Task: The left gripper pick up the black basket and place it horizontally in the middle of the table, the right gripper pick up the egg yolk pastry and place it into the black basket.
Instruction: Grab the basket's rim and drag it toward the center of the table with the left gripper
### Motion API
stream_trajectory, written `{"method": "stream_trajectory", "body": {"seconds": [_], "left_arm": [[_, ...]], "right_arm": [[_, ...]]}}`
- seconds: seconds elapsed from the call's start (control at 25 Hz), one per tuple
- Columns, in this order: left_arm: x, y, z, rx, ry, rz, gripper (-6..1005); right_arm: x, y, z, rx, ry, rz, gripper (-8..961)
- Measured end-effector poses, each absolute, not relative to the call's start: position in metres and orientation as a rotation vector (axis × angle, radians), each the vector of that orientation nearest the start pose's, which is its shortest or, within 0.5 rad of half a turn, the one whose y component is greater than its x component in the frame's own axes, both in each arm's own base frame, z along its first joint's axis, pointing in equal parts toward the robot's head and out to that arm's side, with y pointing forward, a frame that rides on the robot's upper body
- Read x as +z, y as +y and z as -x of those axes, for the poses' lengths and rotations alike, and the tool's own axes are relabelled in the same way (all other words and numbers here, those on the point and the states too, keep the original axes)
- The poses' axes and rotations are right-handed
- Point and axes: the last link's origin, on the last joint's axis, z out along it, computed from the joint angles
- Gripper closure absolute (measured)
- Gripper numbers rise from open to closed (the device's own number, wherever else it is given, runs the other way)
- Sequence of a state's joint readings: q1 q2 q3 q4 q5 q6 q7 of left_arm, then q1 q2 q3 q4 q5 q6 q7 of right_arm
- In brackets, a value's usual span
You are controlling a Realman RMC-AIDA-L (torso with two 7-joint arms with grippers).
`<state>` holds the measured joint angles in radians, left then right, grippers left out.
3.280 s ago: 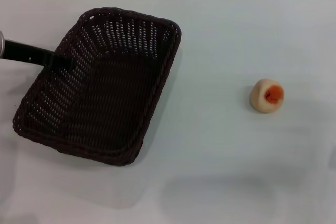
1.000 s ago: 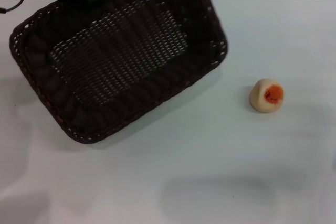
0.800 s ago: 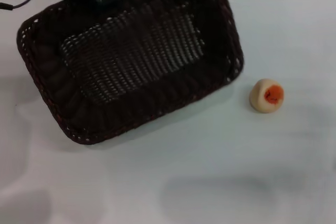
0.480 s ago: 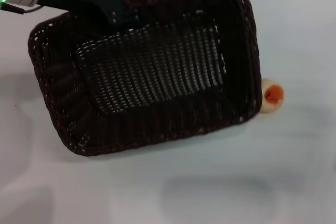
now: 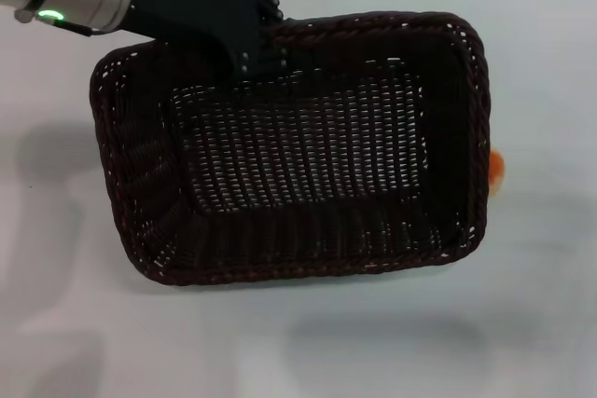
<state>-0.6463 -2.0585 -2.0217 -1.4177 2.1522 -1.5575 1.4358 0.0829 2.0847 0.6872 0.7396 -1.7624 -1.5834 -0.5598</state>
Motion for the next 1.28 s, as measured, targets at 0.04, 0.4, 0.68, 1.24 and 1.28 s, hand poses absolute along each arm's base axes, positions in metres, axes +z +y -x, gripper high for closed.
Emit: {"method": "stream_trajectory", "body": {"seconds": [0.04, 0.4, 0.68, 1.24, 1.28], "left_arm": [[0.048, 0.373, 0.11, -0.094, 0.222, 2.808, 748], [0.034, 0.386, 0.099, -0.037, 0.268, 2.797, 724], [0.035, 0.387, 0.103, -0.044, 0.255, 2.791, 705], [0.043, 0.393, 0.11, -0.087, 0.156, 2.722, 668], [0.043, 0.392, 0.111, -0.086, 0.156, 2.723, 665]], "right_arm": [[0.018, 0.237, -0.306, 0.558, 0.39, 0.961, 332], [0.018, 0.232, -0.308, 0.552, 0.397, 0.957, 332], [0.018, 0.228, -0.309, 0.562, 0.397, 0.955, 332], [0.018, 0.227, -0.306, 0.575, 0.392, 0.952, 332], [0.018, 0.227, -0.306, 0.576, 0.39, 0.95, 332]]}}
